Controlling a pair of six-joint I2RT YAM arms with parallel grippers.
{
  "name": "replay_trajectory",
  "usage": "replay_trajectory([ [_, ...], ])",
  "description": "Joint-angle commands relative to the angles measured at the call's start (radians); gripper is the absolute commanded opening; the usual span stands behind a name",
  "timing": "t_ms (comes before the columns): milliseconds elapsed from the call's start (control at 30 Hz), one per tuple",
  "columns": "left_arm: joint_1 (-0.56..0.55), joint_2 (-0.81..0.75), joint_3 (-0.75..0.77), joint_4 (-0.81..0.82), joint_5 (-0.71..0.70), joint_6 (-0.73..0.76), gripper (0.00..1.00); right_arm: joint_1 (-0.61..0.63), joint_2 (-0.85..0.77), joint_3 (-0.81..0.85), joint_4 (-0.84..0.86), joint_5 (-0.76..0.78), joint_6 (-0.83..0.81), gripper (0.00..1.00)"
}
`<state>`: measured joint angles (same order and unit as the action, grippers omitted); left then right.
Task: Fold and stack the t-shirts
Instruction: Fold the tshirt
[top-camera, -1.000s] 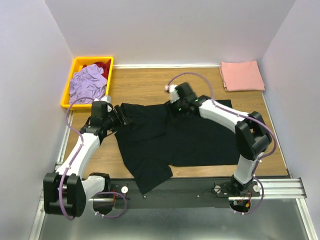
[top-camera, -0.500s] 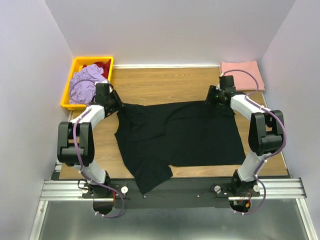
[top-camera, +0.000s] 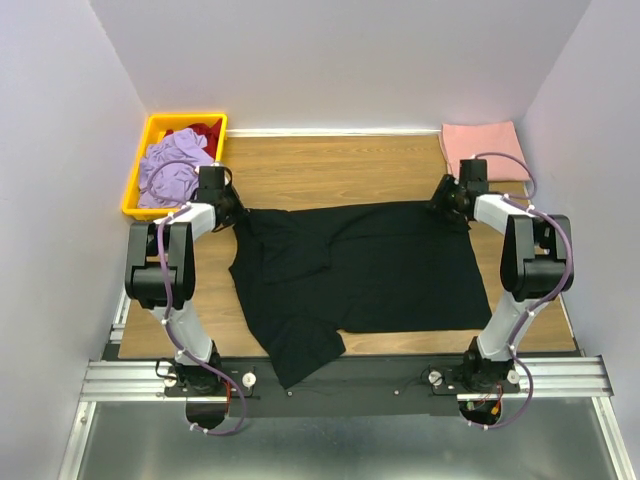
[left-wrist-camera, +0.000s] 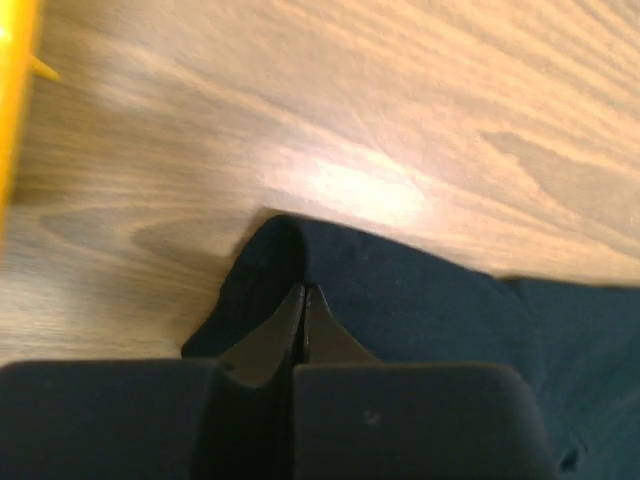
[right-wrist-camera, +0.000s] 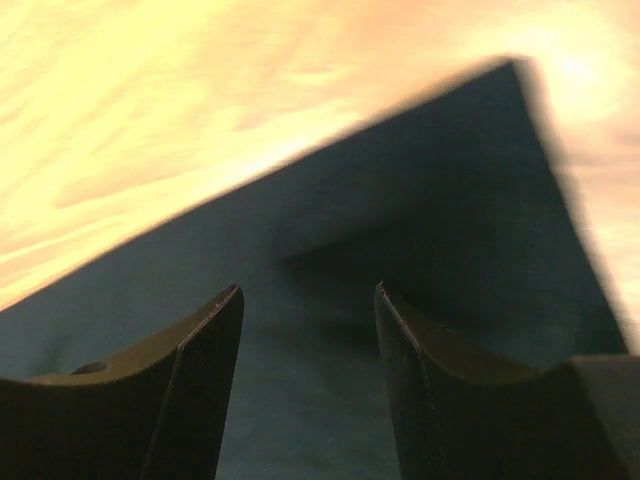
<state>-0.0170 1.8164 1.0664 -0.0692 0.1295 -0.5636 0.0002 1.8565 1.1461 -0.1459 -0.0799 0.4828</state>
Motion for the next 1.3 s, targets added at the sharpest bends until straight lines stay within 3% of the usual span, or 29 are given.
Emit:
replay_trajectory([
  [0,0.024,0.012,0.067,0.005,-0.108,0.031,0.00,-0.066,0.023,-0.049,0.040,0.003,0.045,0.62],
  [133,0.038,0.060,0.148,-0.050,-0.200,0.060,0.00,-0.121,0.027,-0.074,0.043,0.000,0.053,0.62],
  [367,0.040,0.124,0.195,-0.089,-0.206,0.087,0.01,-0.154,0.043,-0.086,0.045,-0.029,0.053,0.62],
  [433,0.038,0.113,0.188,-0.087,-0.203,0.091,0.07,-0.152,0.037,-0.079,0.045,-0.050,0.042,0.62],
  [567,0.037,0.052,0.185,-0.089,-0.203,0.100,0.32,-0.154,0.001,-0.052,0.043,-0.130,0.011,0.62],
  [733,0.019,-0.058,0.175,-0.119,-0.202,0.102,0.54,-0.143,-0.054,-0.026,0.040,-0.216,0.004,0.62],
  [867,-0.043,-0.170,0.101,-0.141,-0.173,0.080,0.54,-0.082,-0.091,-0.016,0.045,-0.316,0.037,0.61],
  [967,-0.080,-0.261,-0.011,-0.144,-0.093,0.036,0.54,0.057,-0.106,-0.016,0.063,-0.382,0.066,0.53],
  [1100,-0.115,-0.371,-0.167,-0.138,-0.012,0.018,0.52,0.207,-0.088,-0.049,0.167,-0.461,0.152,0.43],
  [1267,-0.138,-0.436,-0.339,-0.119,0.035,-0.012,0.50,0.343,-0.013,-0.095,0.388,-0.518,0.327,0.38],
])
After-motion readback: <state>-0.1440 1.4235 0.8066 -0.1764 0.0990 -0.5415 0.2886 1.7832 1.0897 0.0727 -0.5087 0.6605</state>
